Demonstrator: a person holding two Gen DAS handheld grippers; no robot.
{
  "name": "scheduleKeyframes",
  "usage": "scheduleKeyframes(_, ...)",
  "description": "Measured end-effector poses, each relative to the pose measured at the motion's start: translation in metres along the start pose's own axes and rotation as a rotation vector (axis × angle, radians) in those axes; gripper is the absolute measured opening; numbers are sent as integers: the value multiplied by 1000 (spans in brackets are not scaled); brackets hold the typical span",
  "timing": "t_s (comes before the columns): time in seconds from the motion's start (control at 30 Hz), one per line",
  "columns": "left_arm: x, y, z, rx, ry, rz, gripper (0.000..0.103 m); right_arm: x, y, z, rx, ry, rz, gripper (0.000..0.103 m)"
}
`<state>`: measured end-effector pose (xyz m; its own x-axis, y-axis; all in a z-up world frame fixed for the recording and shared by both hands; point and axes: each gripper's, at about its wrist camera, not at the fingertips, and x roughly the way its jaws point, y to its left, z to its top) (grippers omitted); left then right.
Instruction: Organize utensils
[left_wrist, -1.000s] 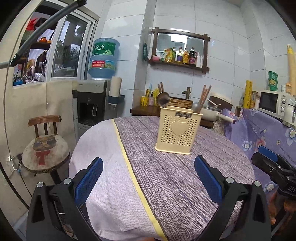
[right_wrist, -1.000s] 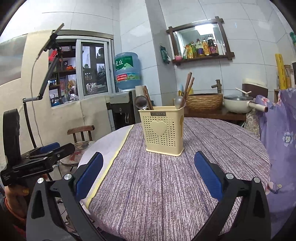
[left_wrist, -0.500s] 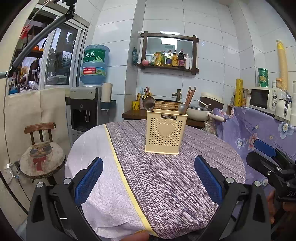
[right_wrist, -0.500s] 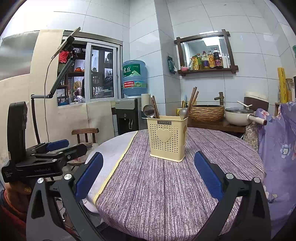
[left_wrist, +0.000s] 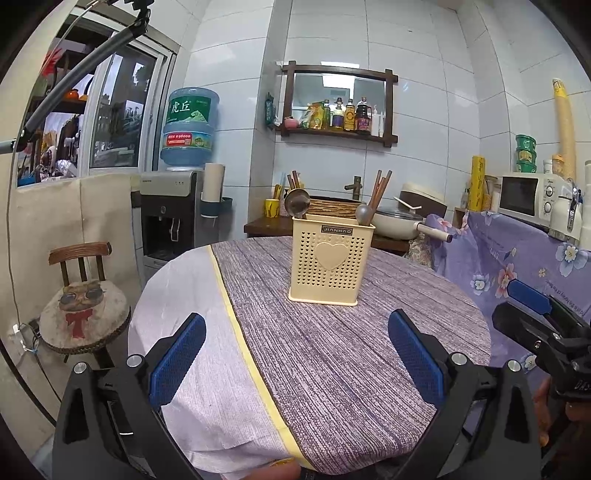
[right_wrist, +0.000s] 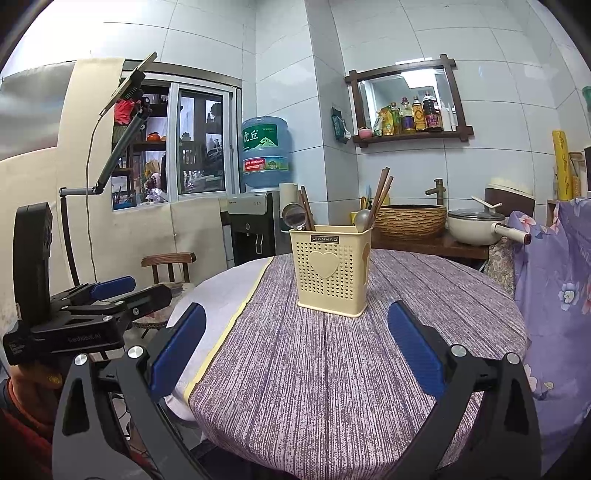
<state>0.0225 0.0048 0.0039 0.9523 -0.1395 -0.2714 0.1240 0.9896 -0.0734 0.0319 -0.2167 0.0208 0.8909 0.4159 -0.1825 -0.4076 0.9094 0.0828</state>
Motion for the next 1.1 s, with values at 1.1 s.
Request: scheduleKeyframes(1.1, 1, -9, -3, -8, 15, 2, 98, 2, -3, -4, 22, 13, -11, 97)
